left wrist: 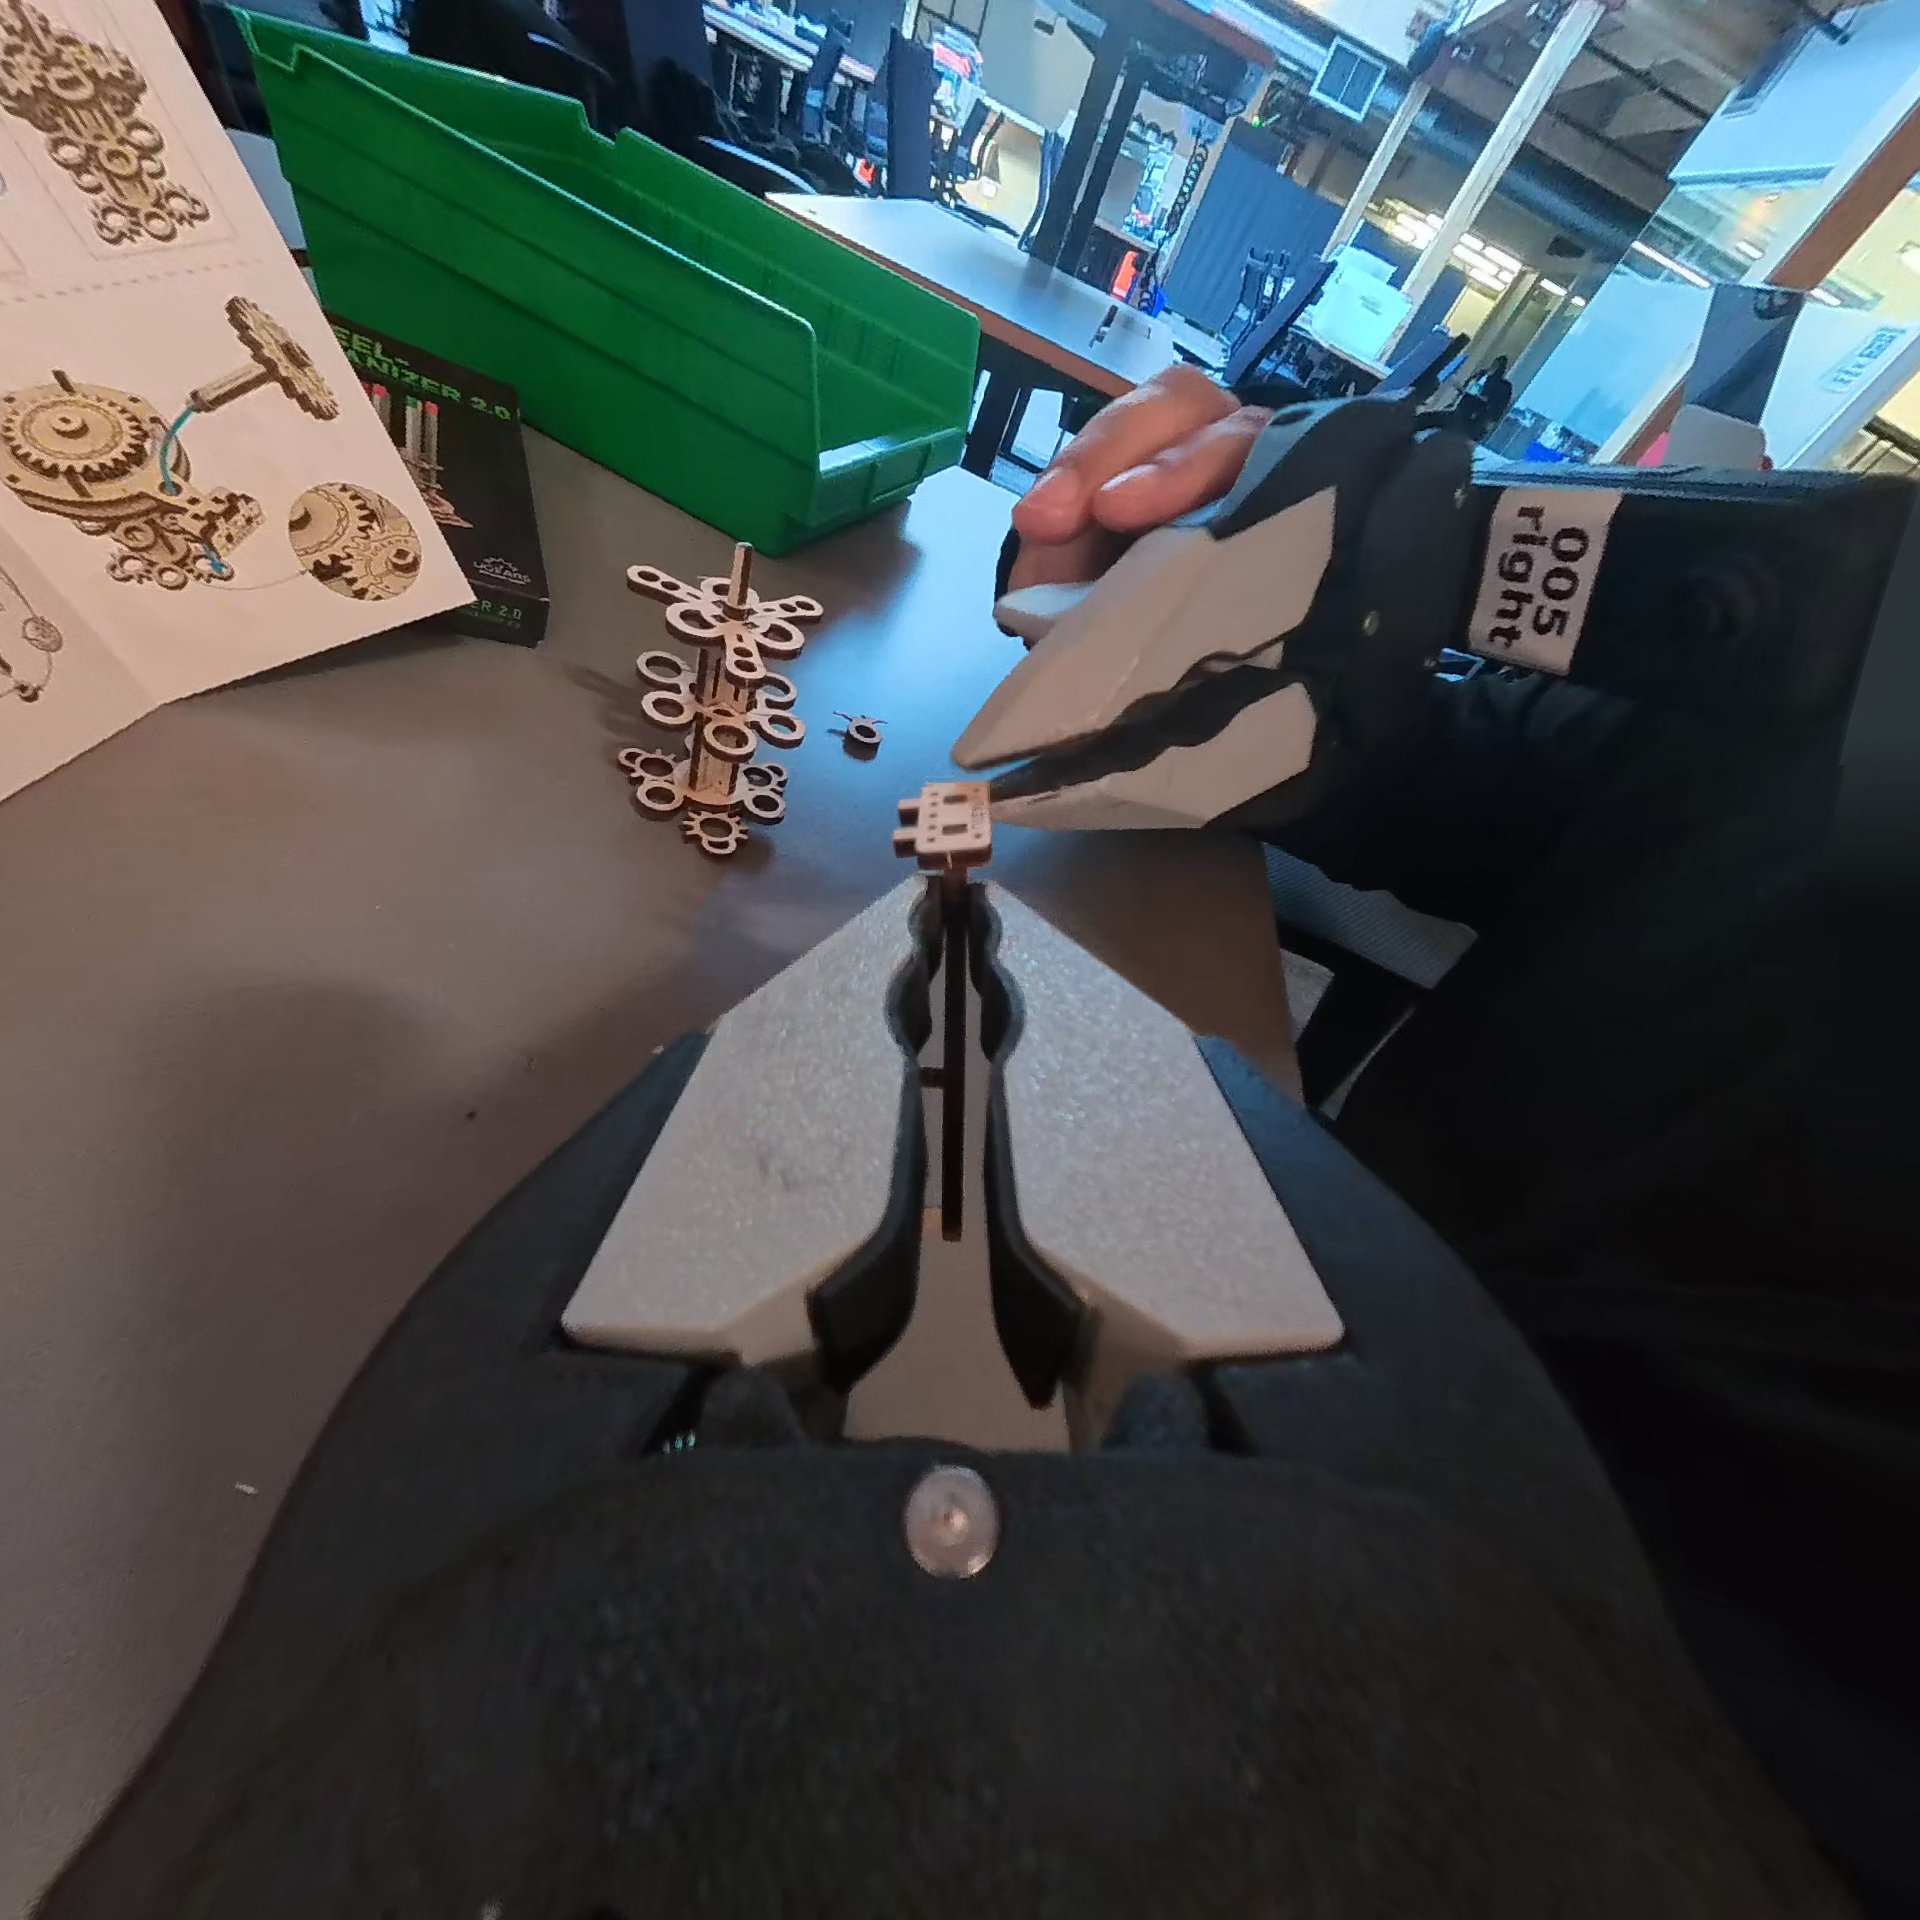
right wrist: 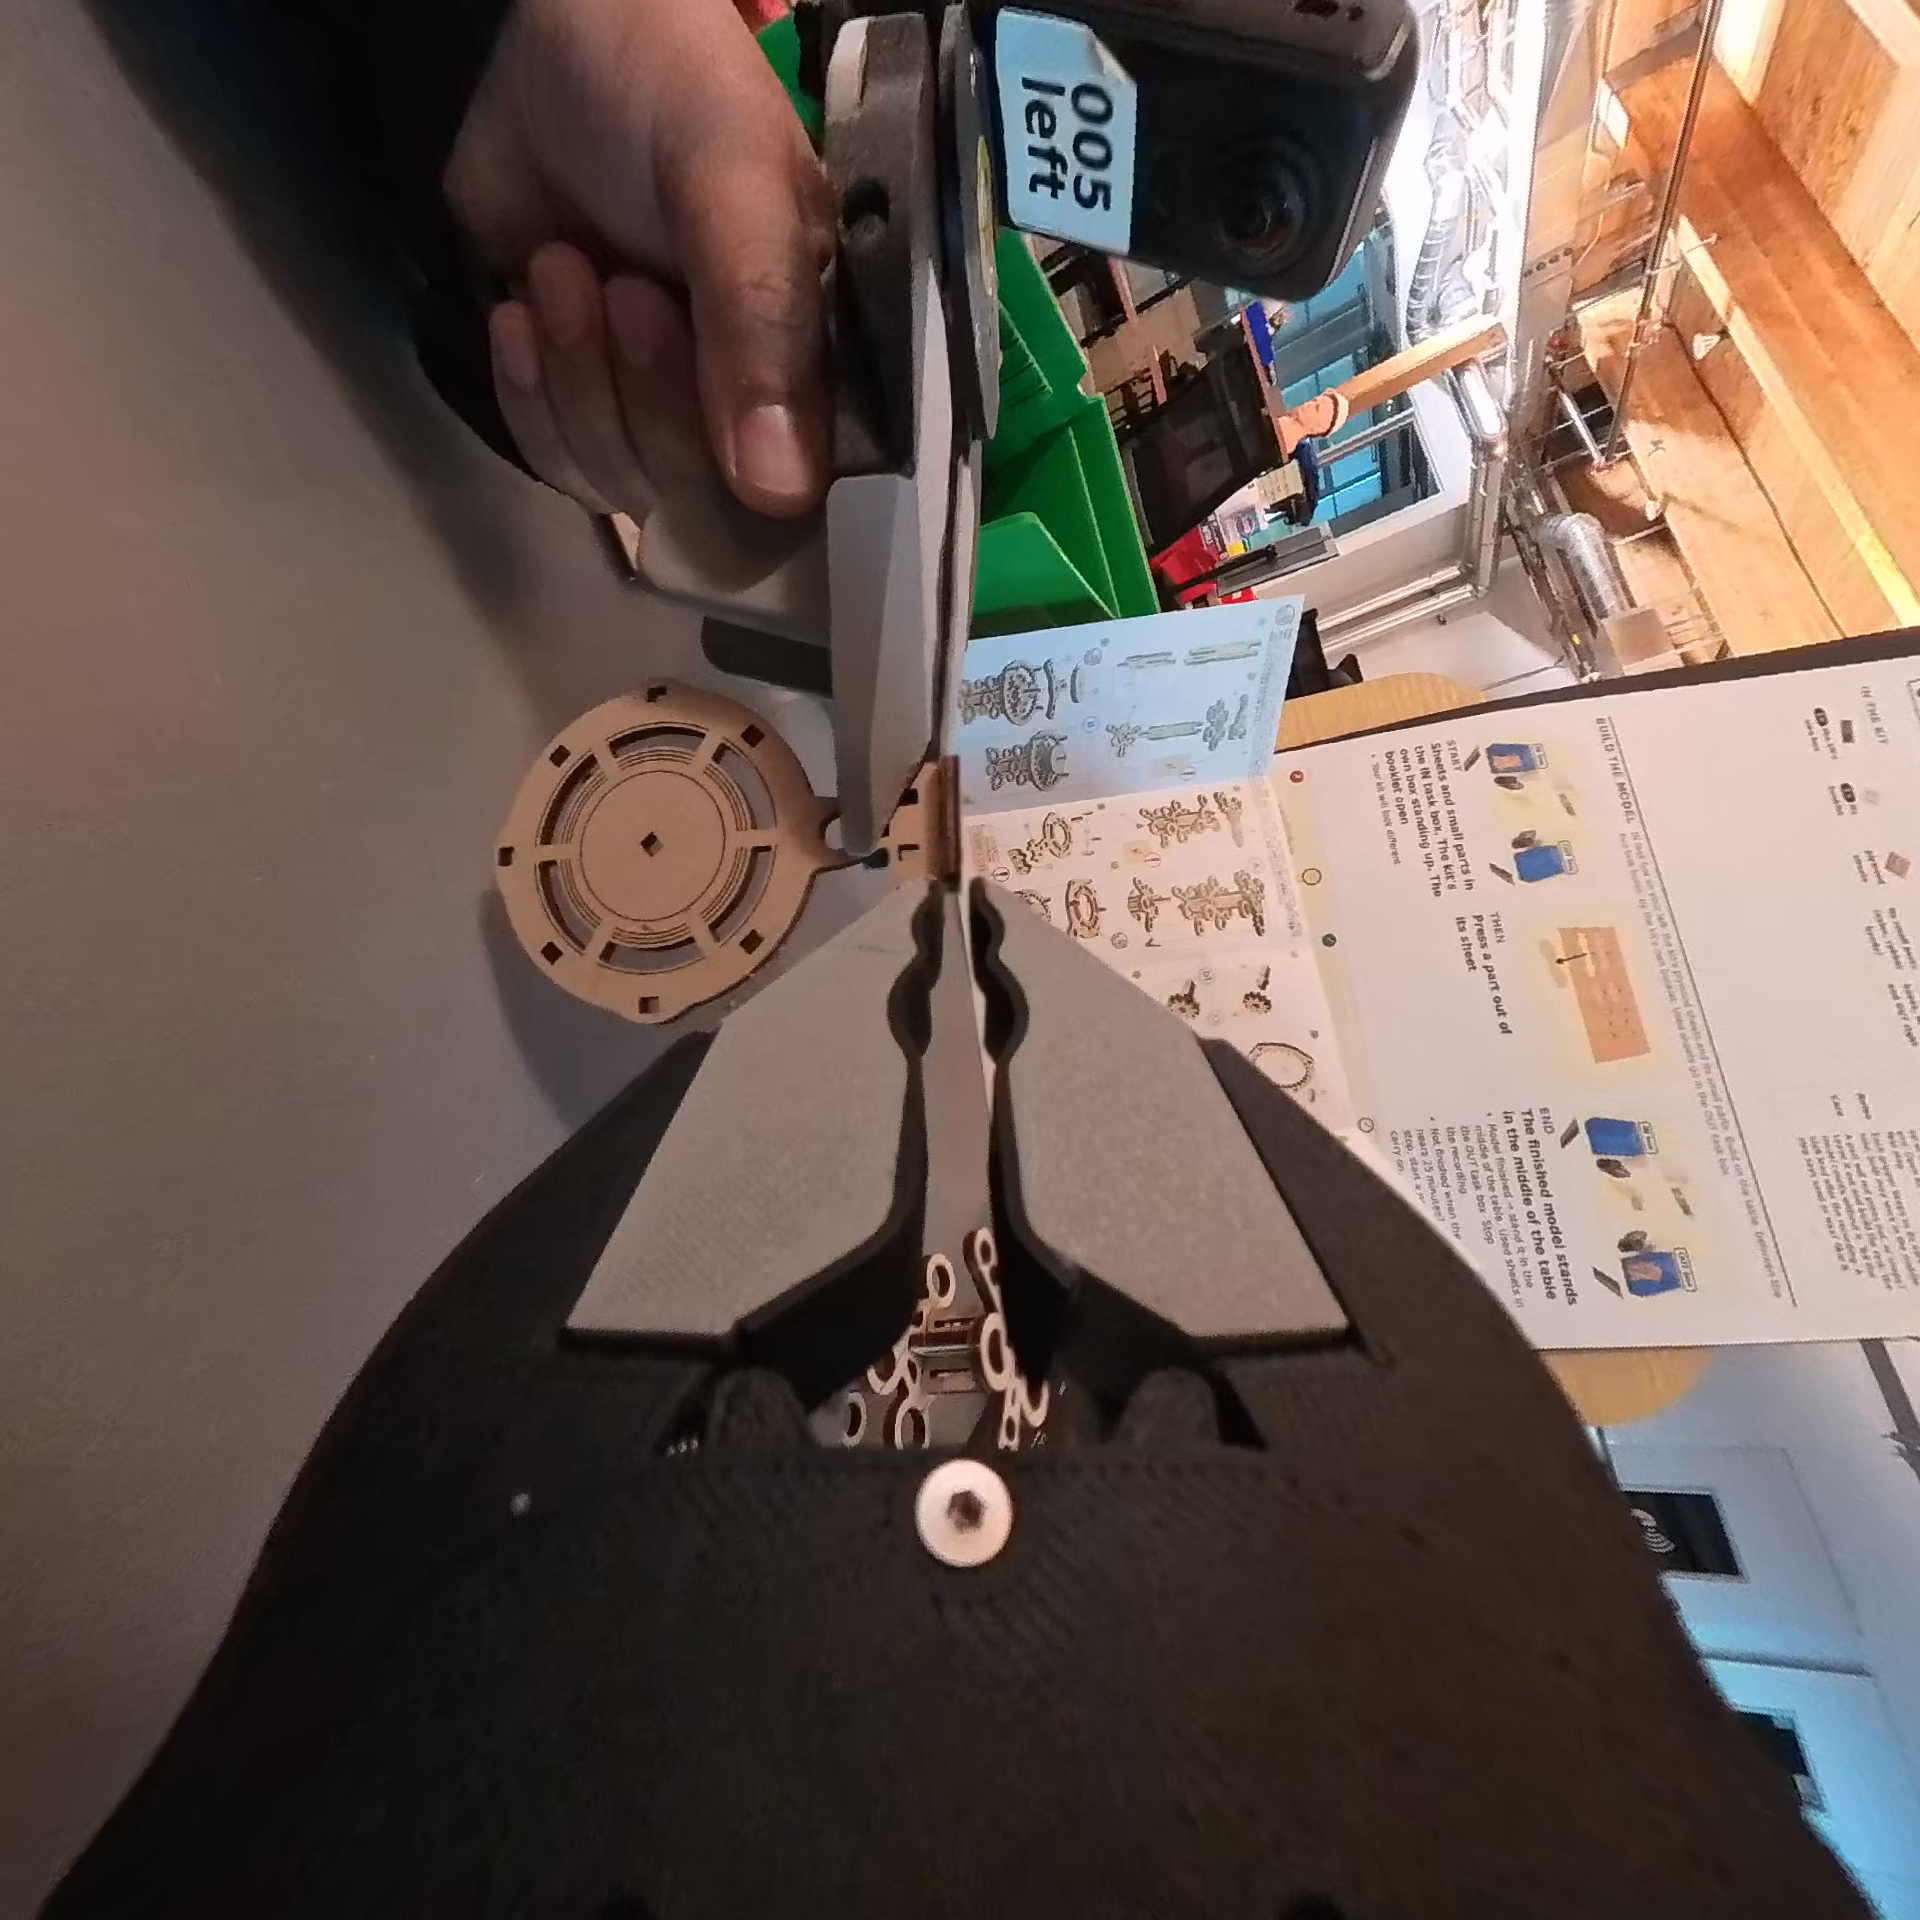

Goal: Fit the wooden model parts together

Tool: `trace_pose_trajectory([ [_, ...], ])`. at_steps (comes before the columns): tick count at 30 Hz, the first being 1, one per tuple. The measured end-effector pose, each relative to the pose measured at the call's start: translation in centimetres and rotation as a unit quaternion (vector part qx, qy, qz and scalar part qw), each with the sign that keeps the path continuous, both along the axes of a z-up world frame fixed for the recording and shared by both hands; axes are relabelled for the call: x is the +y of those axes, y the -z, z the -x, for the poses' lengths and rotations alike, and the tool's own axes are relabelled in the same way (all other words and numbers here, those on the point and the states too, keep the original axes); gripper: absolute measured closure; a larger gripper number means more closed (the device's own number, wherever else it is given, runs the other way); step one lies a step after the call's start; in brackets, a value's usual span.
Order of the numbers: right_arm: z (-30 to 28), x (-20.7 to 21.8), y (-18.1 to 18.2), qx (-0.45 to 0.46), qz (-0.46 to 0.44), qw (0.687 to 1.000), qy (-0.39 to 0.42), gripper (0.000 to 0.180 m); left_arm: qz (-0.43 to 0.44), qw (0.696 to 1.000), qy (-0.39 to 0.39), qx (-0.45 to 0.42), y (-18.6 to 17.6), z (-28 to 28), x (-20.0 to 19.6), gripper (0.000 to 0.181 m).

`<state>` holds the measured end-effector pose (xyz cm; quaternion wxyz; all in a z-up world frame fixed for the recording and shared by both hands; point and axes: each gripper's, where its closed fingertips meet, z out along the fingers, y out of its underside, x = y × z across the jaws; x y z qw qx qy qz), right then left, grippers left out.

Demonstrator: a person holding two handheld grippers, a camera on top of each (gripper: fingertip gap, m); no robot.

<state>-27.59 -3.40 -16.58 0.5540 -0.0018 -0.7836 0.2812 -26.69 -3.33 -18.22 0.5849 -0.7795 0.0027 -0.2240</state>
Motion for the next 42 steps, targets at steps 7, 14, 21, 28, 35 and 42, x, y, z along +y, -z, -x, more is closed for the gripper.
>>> trace_pose_trajectory([
  [7, -0.1, -0.2, 0.2, -0.003, -0.003, 1.000, -0.007, 0.177, 0.004, 1.000, -0.001, 0.002, 0.1, -0.1, 0.1, 0.180],
  [14, 0.1, -0.5, 0.3, -0.003, -0.001, 1.000, -0.006, 0.180, 0.005, 1.000, 0.012, -0.005, 0.2, -0.7, 0.2, 0.171],
  [21, -0.2, -1.1, 0.3, -0.018, 0.020, 0.999, -0.019, 0.180, 0.009, 0.999, -0.007, 0.031, 0.9, -0.9, 1.3, 0.181],
  [28, -0.5, -0.9, 0.7, 0.023, -0.036, 0.999, -0.020, 0.180, 0.017, 1.000, 0.006, 0.013, 1.1, -1.3, 1.3, 0.181],
  [35, -0.8, -1.1, 0.9, 0.048, -0.073, 0.996, -0.017, 0.180, 0.034, 0.999, 0.015, 0.035, 1.6, -1.7, 1.0, 0.181],
  [42, -0.1, -1.1, -0.3, 0.145, -0.120, 0.982, 0.017, 0.180, 0.008, 1.000, -0.004, 0.012, 0.4, -1.1, 0.8, 0.180],
])
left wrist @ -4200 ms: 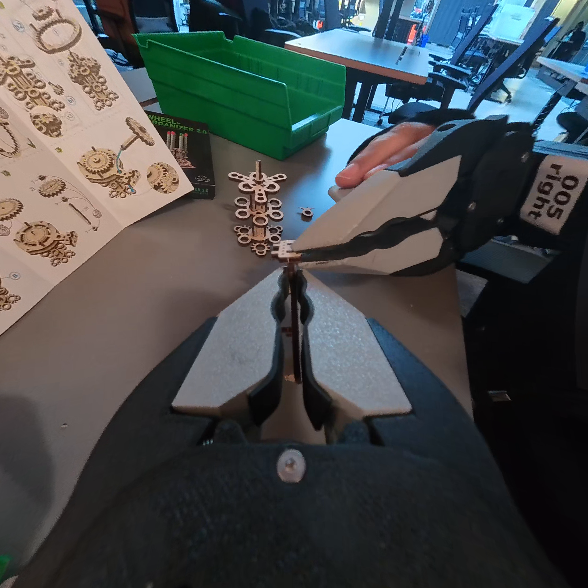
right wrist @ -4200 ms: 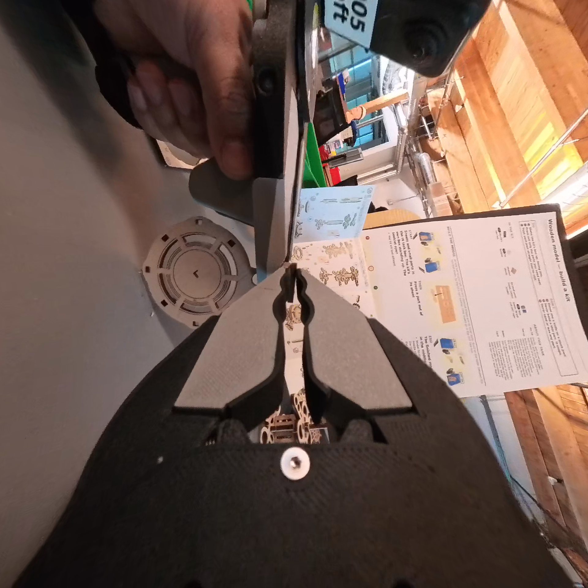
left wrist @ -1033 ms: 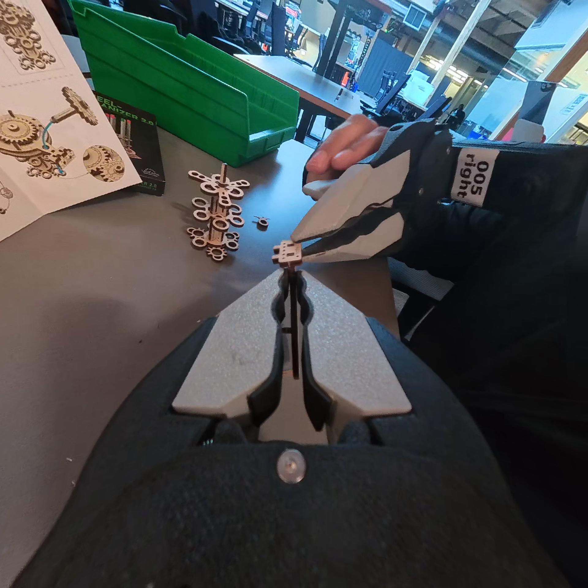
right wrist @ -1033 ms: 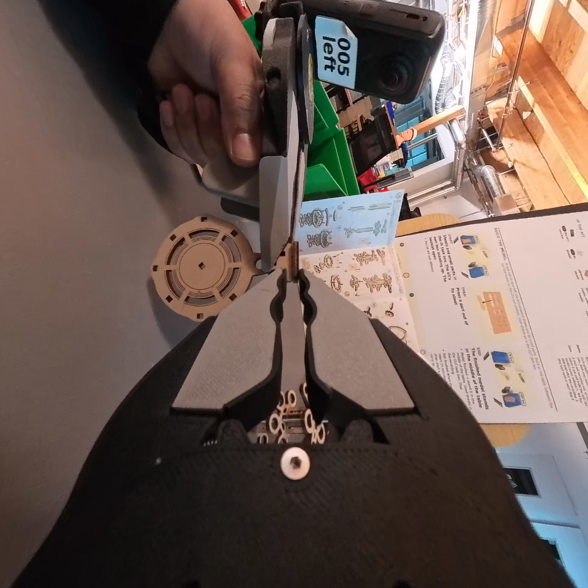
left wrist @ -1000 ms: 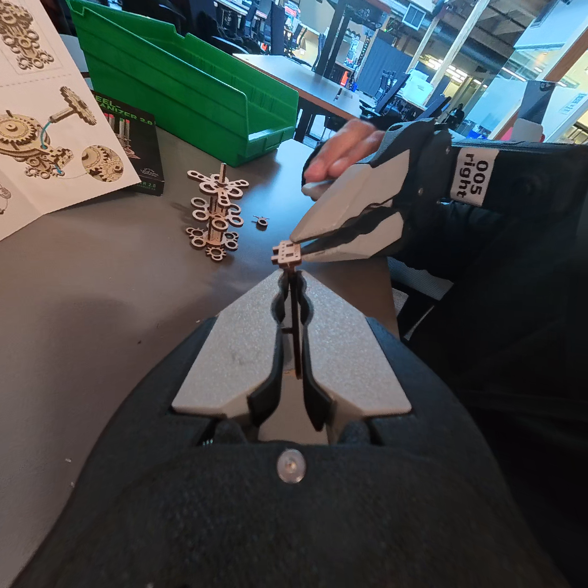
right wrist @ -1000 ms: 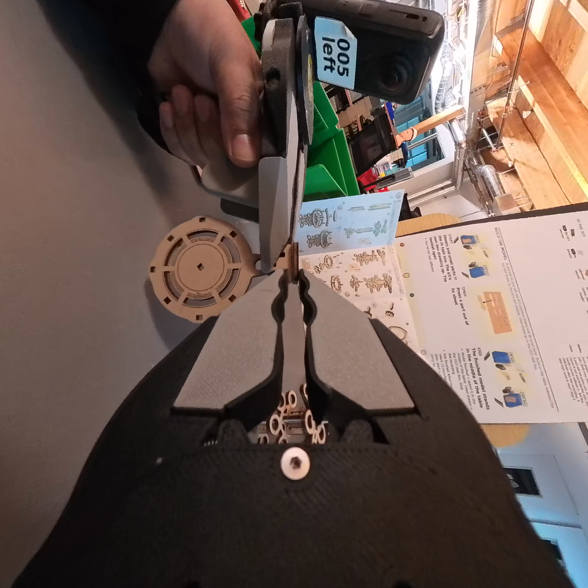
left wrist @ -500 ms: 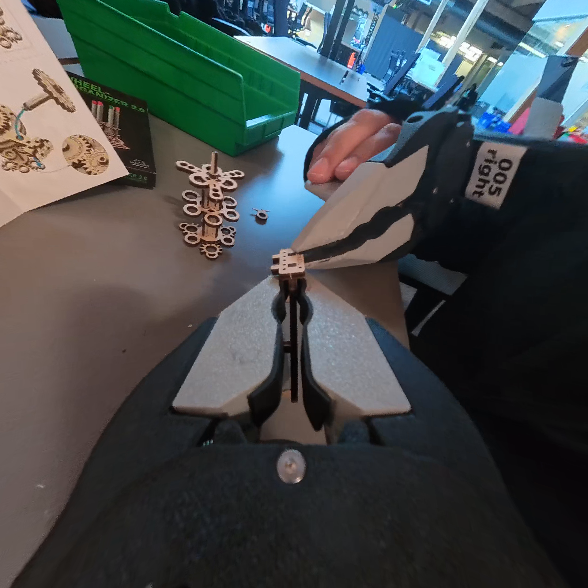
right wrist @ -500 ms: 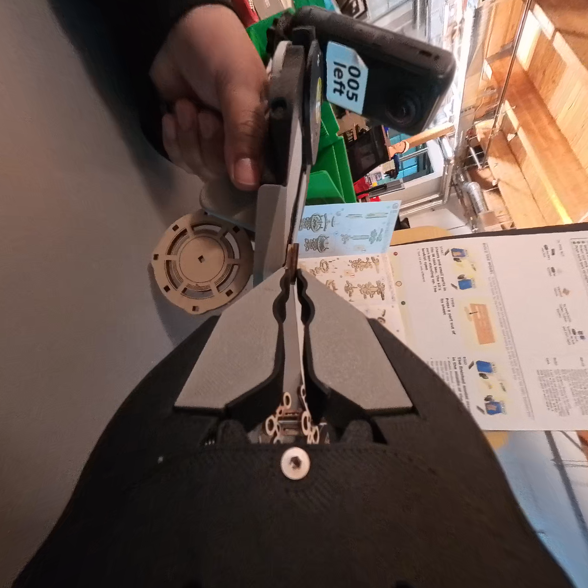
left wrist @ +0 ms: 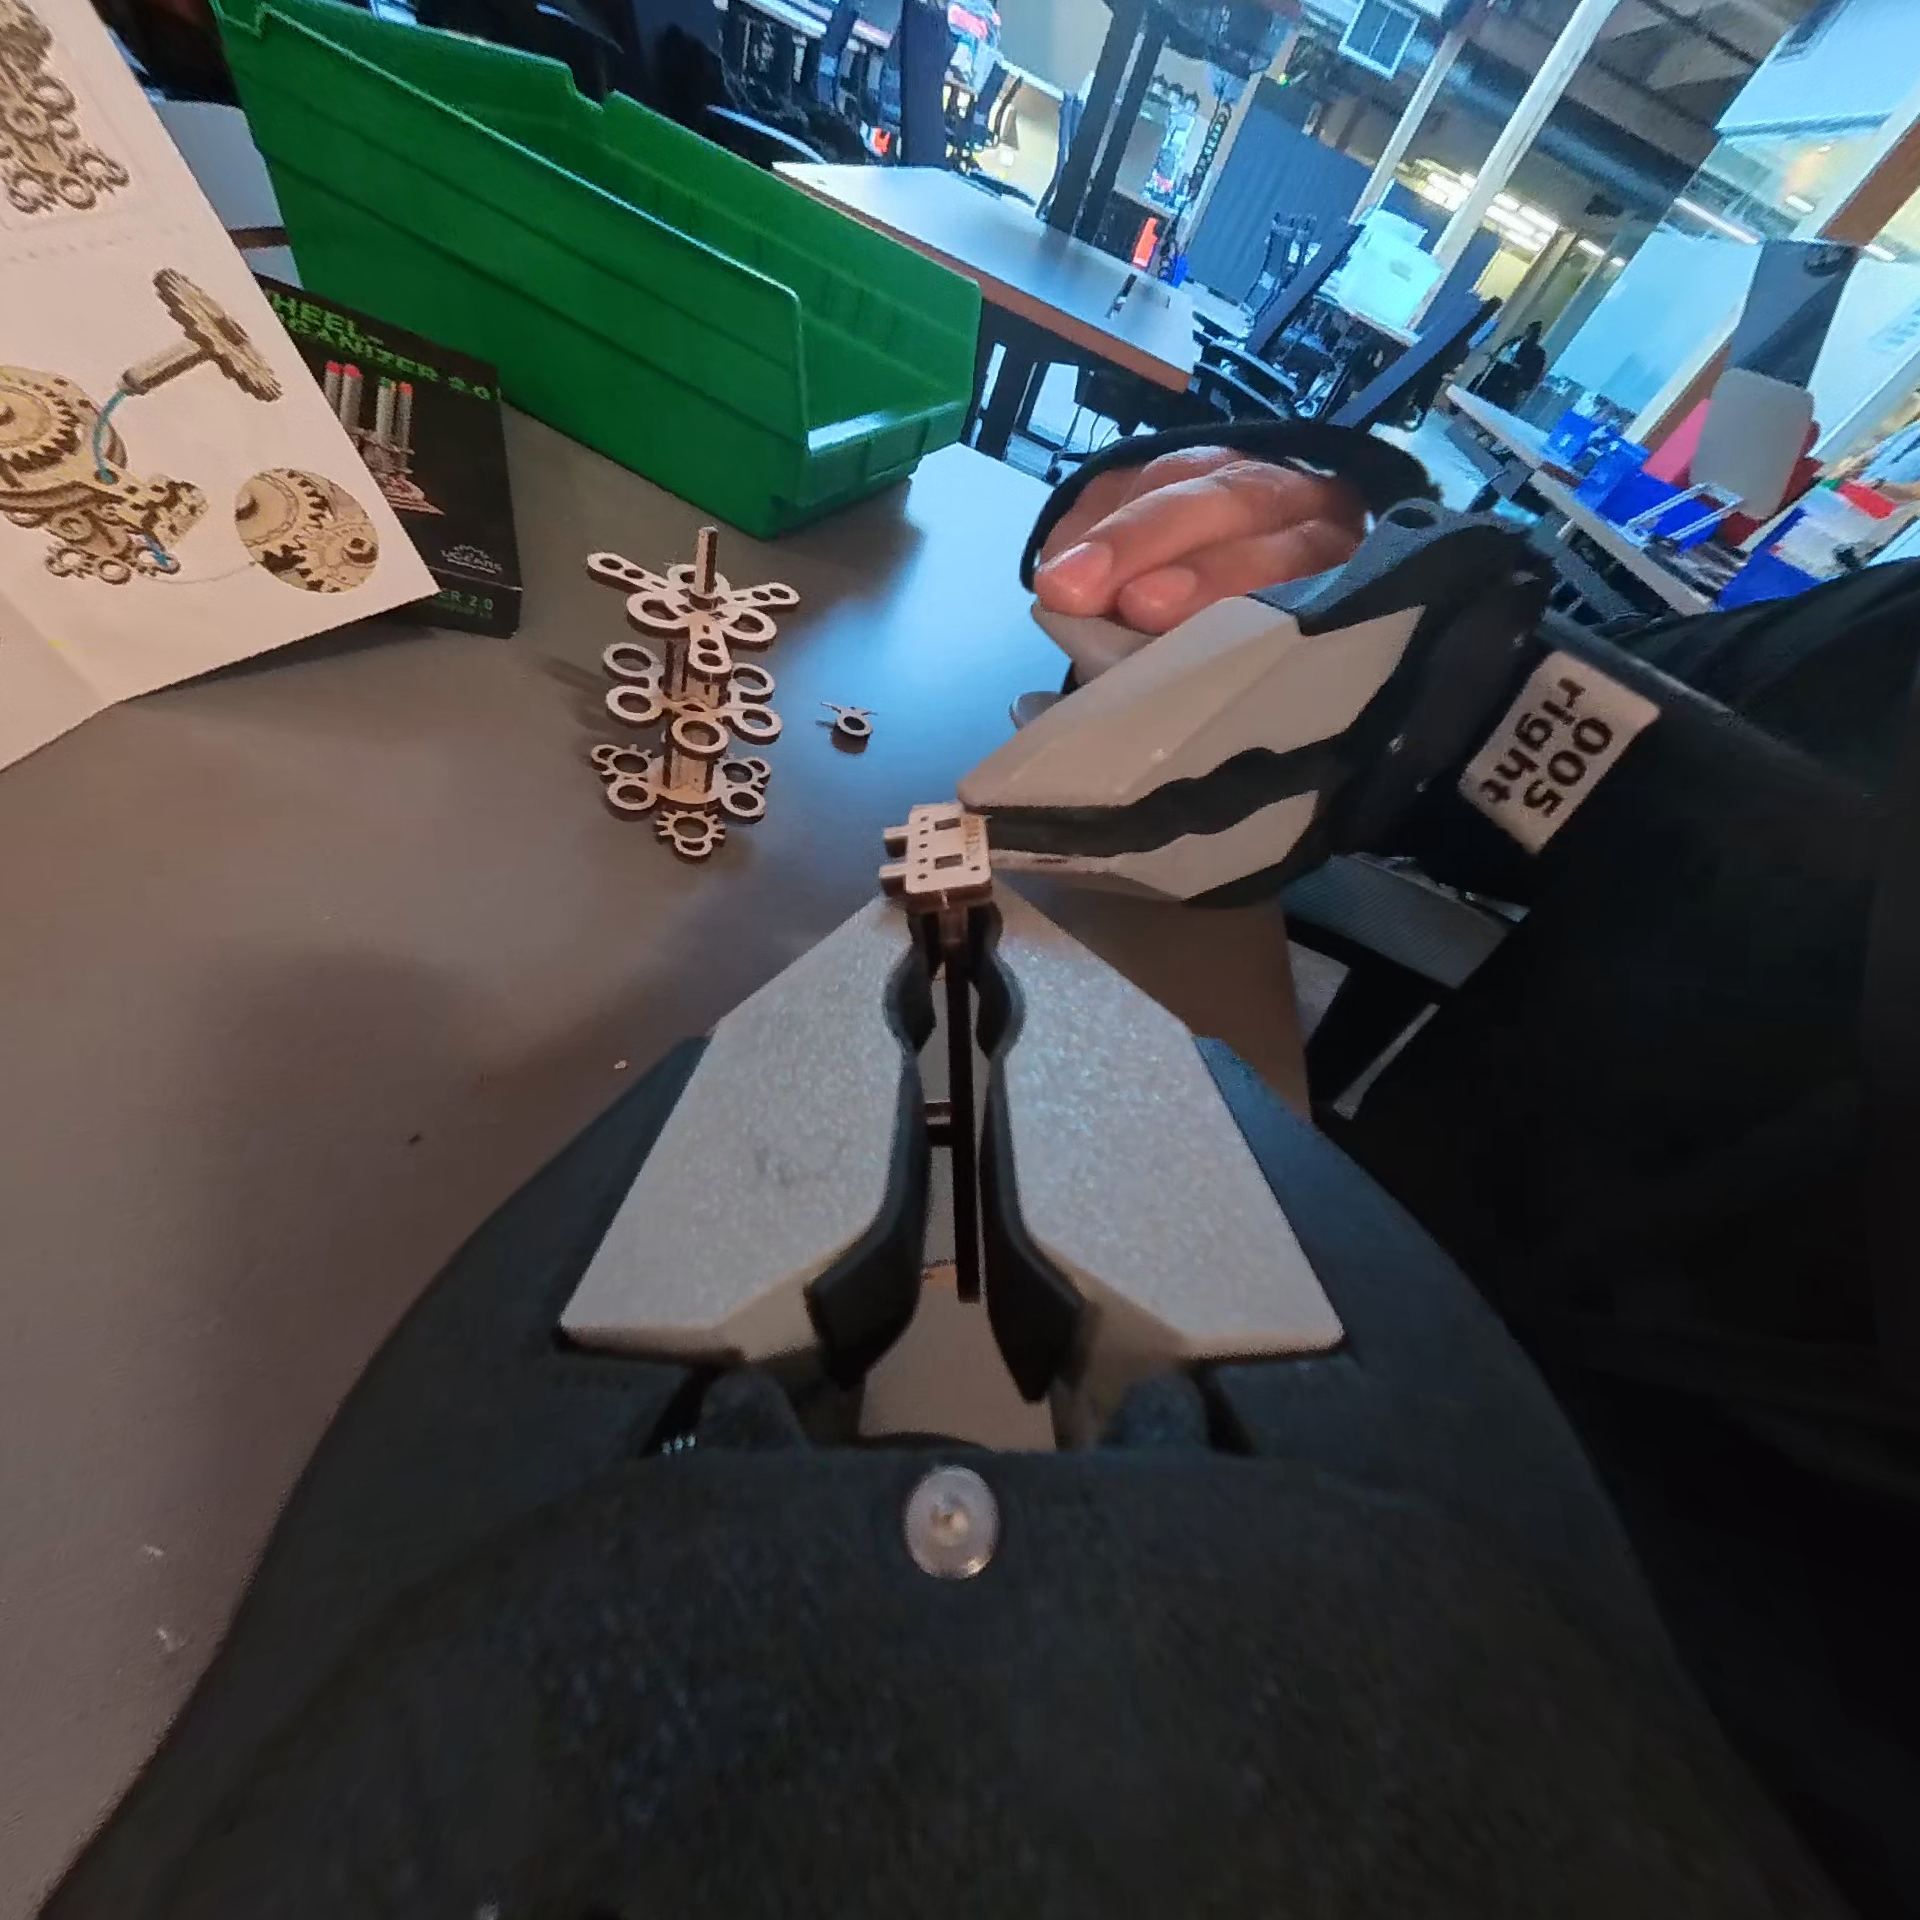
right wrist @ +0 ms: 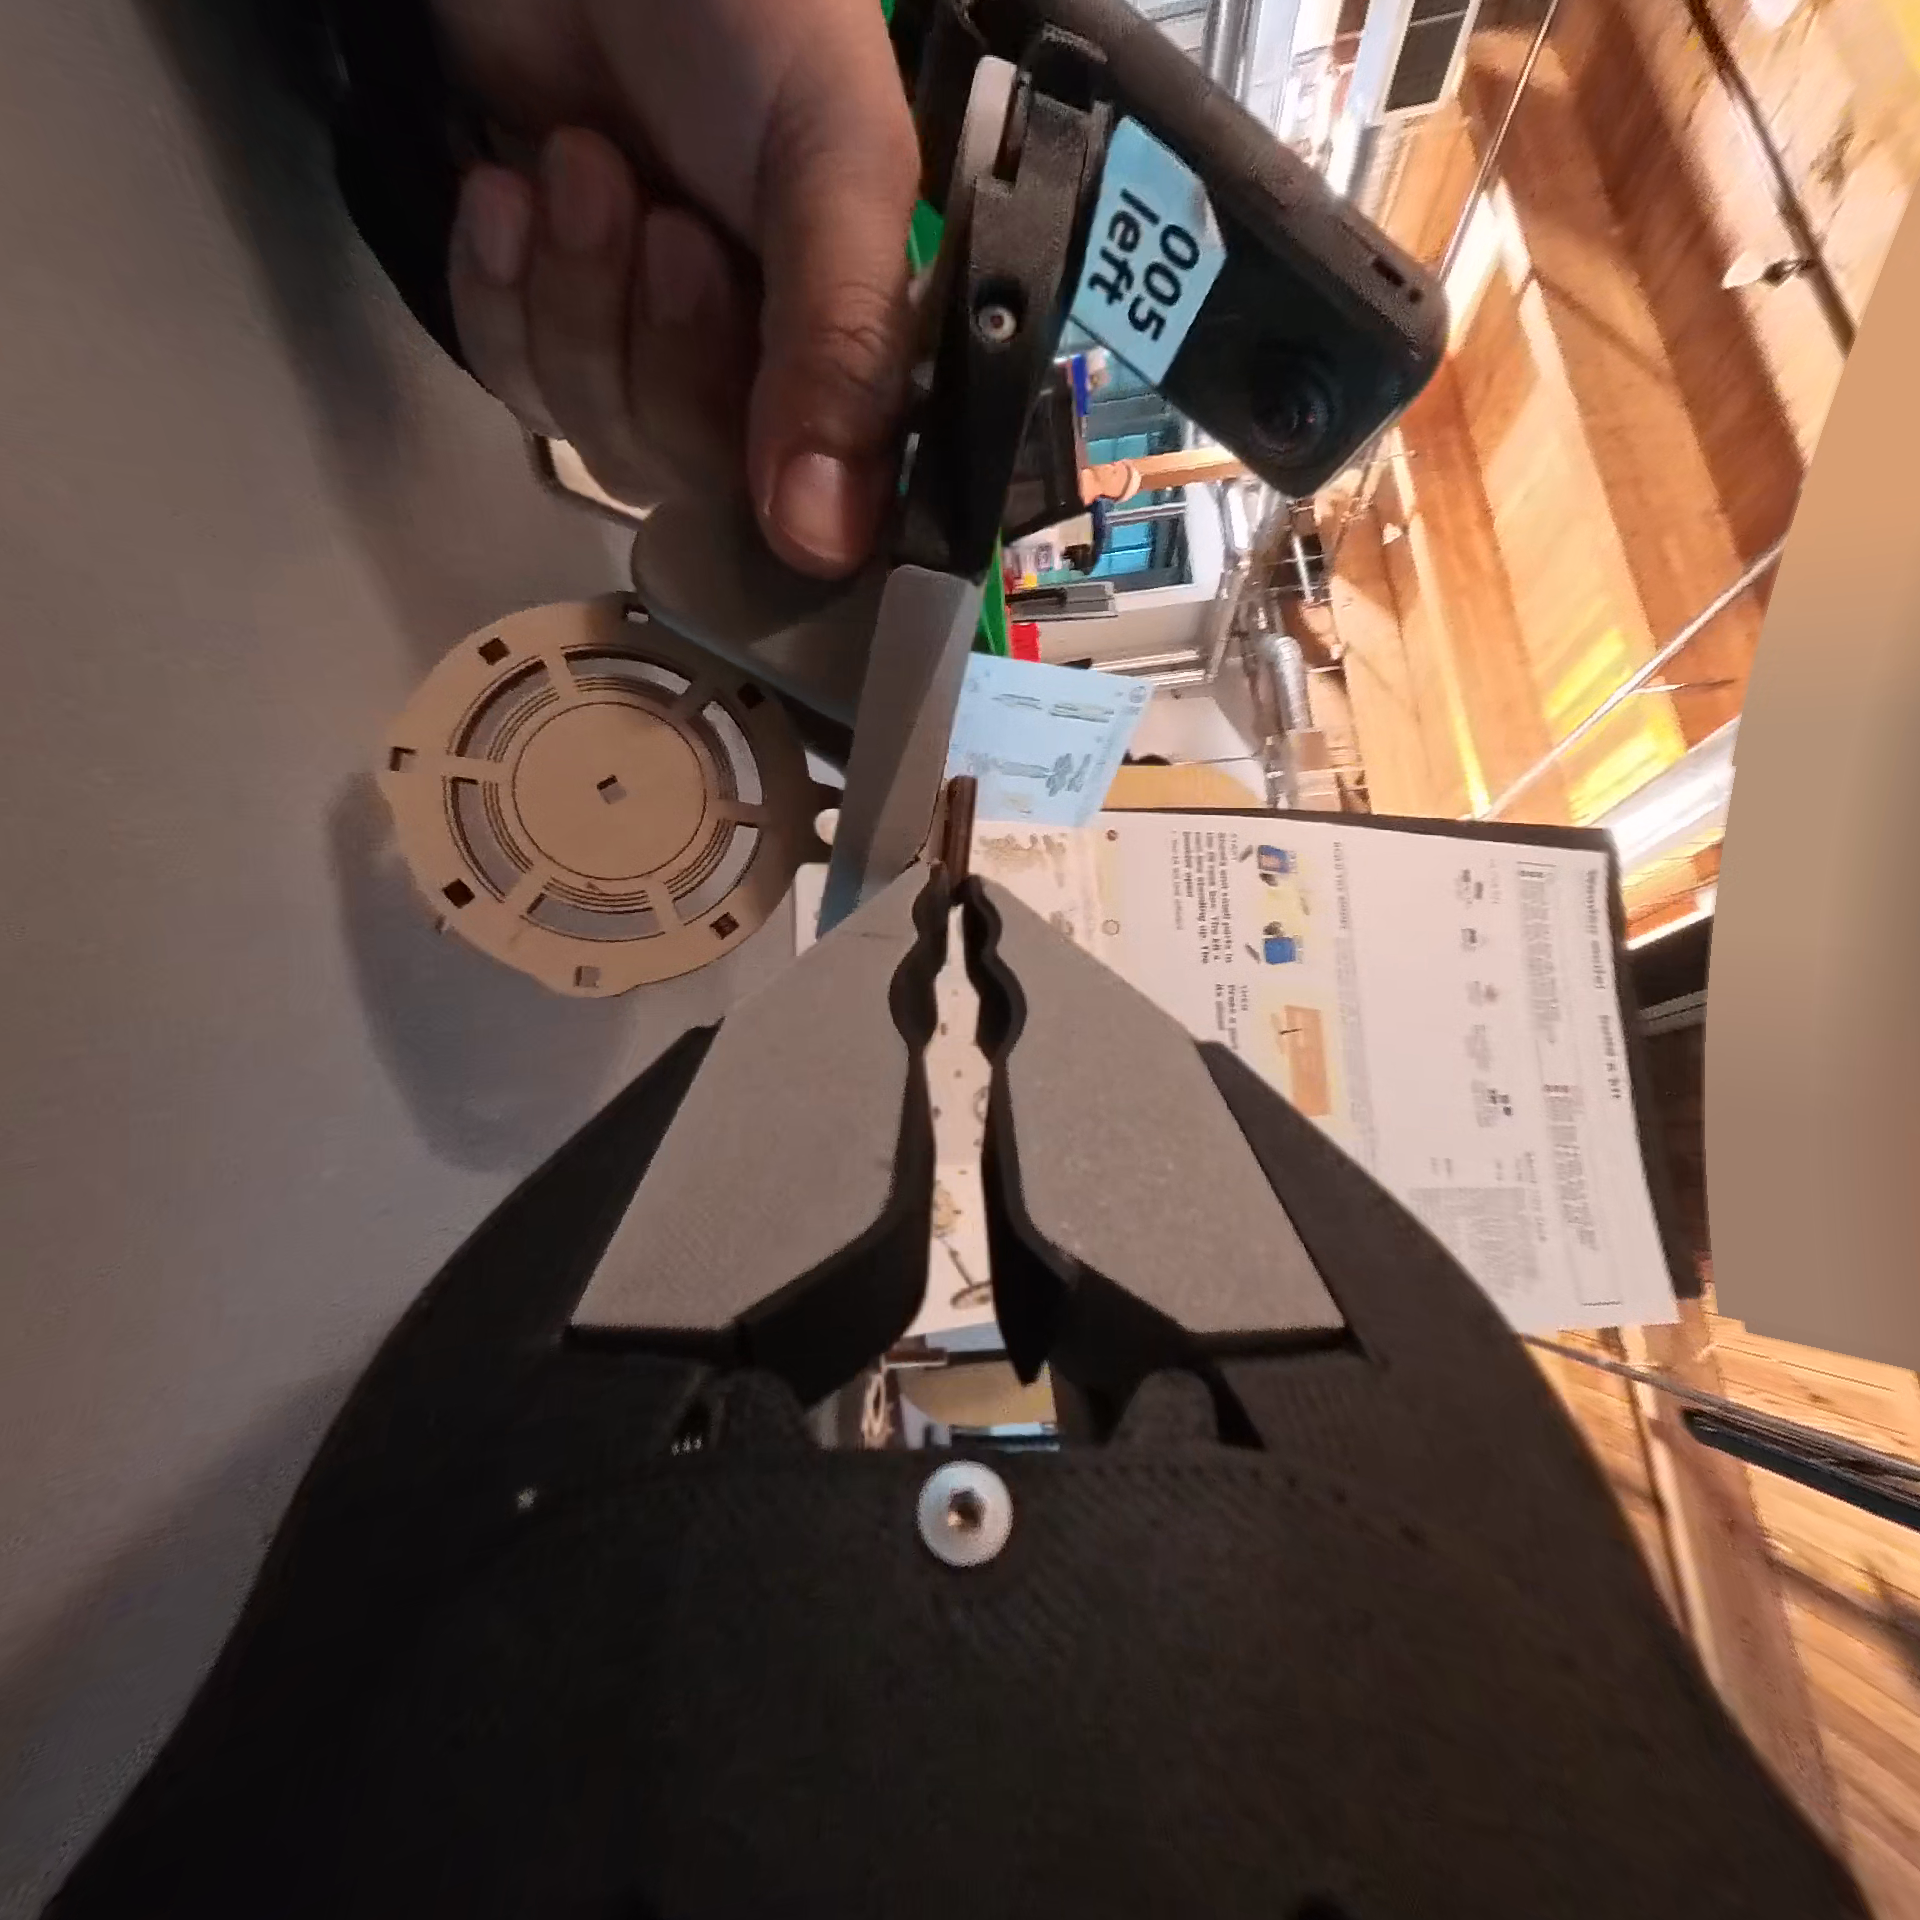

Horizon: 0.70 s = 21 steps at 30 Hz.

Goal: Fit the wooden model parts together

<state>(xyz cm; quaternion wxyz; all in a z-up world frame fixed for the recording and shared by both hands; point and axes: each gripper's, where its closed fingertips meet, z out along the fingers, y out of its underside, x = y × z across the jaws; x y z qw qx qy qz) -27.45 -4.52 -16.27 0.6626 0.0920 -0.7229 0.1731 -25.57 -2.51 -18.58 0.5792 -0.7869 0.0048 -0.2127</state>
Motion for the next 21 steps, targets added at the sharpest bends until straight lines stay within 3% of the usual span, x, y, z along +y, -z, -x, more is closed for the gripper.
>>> trace_pose_trajectory([
  [9, -0.2, -0.2, -0.5, 0.029, -0.051, 0.998, -0.028, 0.180, -0.006, 1.000, 0.005, 0.010, -0.4, -0.2, -0.2, 0.180],
  [11, -0.1, -0.1, -0.7, 0.010, -0.027, 0.999, -0.028, 0.180, -0.010, 1.000, 0.000, 0.020, -0.6, -0.1, -0.1, 0.180],
  [14, 0.3, -0.2, -0.8, -0.093, 0.080, 0.992, -0.030, 0.180, -0.016, 0.998, -0.019, 0.050, -0.8, 0.5, -0.1, 0.180],
  [15, 0.4, -0.3, -0.4, -0.176, 0.150, 0.972, -0.033, 0.180, -0.010, 0.996, -0.028, 0.081, -0.6, 0.9, -0.2, 0.180],
  [16, 0.4, -0.5, -0.1, -0.272, 0.231, 0.933, -0.044, 0.179, -0.008, 0.992, -0.033, 0.121, -0.2, 1.2, -0.3, 0.180],
  [18, -0.7, -0.6, -0.9, -0.429, 0.359, 0.823, -0.099, 0.180, -0.014, 0.979, -0.034, 0.200, 0.1, 1.4, -0.4, 0.181],
  [21, -2.1, 0.1, -3.9, -0.554, 0.490, 0.646, -0.189, 0.166, -0.025, 0.930, -0.038, 0.364, 0.5, 2.0, -0.5, 0.181],
])
